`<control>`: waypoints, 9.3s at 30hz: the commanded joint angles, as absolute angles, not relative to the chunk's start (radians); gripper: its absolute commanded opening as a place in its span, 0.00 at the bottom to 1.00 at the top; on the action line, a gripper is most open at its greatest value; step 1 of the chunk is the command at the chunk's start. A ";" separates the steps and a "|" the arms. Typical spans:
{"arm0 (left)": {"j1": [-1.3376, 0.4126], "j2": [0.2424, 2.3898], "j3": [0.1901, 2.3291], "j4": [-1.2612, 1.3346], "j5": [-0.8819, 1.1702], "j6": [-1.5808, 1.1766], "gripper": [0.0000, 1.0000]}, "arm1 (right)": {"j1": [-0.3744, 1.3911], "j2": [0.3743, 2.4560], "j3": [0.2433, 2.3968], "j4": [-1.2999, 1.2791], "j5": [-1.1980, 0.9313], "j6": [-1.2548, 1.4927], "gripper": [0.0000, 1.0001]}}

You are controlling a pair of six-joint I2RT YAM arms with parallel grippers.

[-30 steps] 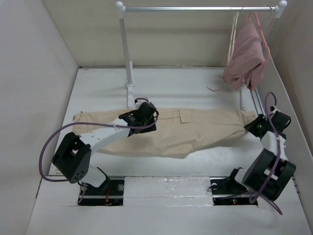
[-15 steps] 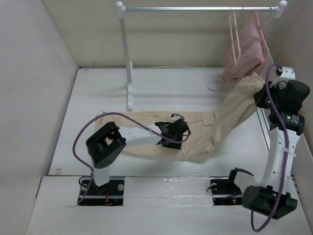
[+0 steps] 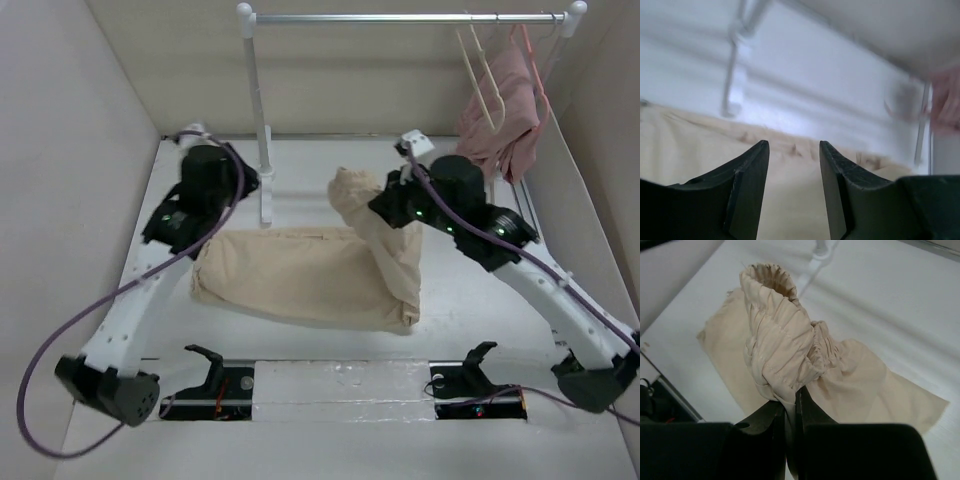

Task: Place the trousers on the hanger
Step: Fold the trousers at the center of the board, then pick up the hanger from the clothesline, then place the trousers on the hanger.

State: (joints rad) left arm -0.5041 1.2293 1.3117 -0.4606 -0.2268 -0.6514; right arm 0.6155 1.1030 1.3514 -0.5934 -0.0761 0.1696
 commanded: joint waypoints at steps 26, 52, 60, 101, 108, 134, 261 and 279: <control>-0.153 1.131 1.510 -0.637 -0.298 -0.400 0.47 | 1.052 1.831 1.700 -0.284 -0.190 0.140 0.90; -0.233 1.480 0.879 -0.388 -0.195 -0.604 0.43 | 0.925 1.299 0.667 -0.325 -0.092 0.178 0.07; -0.314 1.362 1.100 -0.443 -0.221 -0.572 0.43 | 0.870 1.174 1.123 -0.643 -0.028 0.029 0.39; -0.739 1.272 1.098 -0.281 0.054 -0.477 0.09 | -0.219 1.845 2.369 -0.798 -0.624 -0.307 0.59; -0.739 1.285 1.118 -0.287 0.057 -0.472 0.10 | -0.178 1.827 2.316 -0.764 -0.546 -0.316 0.27; -0.739 1.310 1.273 -0.314 0.124 -0.482 0.35 | -0.035 1.548 2.077 -0.565 -0.132 -0.275 0.00; -1.035 1.669 0.798 0.299 -0.276 -1.183 0.00 | 0.480 1.571 0.468 0.532 -0.552 0.340 0.33; -1.035 1.684 0.790 0.223 -0.316 -1.160 0.00 | 0.462 1.356 0.543 0.270 -0.479 0.241 0.00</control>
State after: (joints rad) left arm -1.0267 1.6726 0.7959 0.3168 -0.3214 -1.1870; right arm 0.4534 1.4261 0.4770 0.3794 -0.4984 0.3088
